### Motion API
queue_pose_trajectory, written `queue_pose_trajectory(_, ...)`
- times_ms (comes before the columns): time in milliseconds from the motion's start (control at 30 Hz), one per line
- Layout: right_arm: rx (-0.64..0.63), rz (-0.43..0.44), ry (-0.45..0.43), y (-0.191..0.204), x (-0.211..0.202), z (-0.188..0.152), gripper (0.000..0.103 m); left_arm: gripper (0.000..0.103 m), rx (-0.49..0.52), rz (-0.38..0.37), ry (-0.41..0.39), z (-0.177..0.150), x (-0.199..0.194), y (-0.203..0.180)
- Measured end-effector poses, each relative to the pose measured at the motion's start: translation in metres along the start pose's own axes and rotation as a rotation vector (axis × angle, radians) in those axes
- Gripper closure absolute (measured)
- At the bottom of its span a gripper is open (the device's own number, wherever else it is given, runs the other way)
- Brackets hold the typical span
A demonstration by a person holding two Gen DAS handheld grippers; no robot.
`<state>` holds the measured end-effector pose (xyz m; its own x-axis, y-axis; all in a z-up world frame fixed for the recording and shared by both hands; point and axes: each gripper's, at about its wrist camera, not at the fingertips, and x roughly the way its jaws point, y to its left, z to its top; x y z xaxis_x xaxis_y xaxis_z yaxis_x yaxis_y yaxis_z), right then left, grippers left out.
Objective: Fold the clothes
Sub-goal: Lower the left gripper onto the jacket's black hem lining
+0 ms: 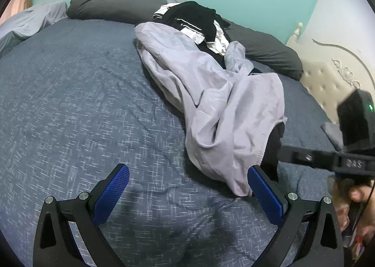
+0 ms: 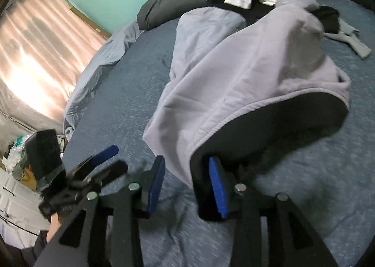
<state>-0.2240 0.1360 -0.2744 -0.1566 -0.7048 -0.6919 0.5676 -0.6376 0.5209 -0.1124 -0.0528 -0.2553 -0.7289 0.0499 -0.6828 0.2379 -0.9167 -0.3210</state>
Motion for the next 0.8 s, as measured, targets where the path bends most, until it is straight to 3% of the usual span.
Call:
queue_pose_trajectory(233, 0.102, -0.042, -0.103, -0.043, -0.052, -0.025, 0.059, 0.000, 0.026, -0.018, 0.032, -0.009, 0.010, -0.019)
queue_pose_trajectory(300, 0.129, -0.063, -0.118, -0.051, -0.057, -0.027, 0.054, 0.000, 0.034, -0.016, 0.036, -0.012, 0.011, -0.023)
queue_pose_trajectory(533, 0.161, -0.086, -0.191, -0.063, -0.059, -0.029, 0.054, 0.001, 0.022, -0.027, 0.037, -0.016, 0.012, -0.028)
queue_pose_trajectory(800, 0.150, -0.087, -0.266, -0.074, -0.054, -0.032, 0.050, 0.016, 0.074, -0.040, 0.057, -0.021, 0.014, -0.046)
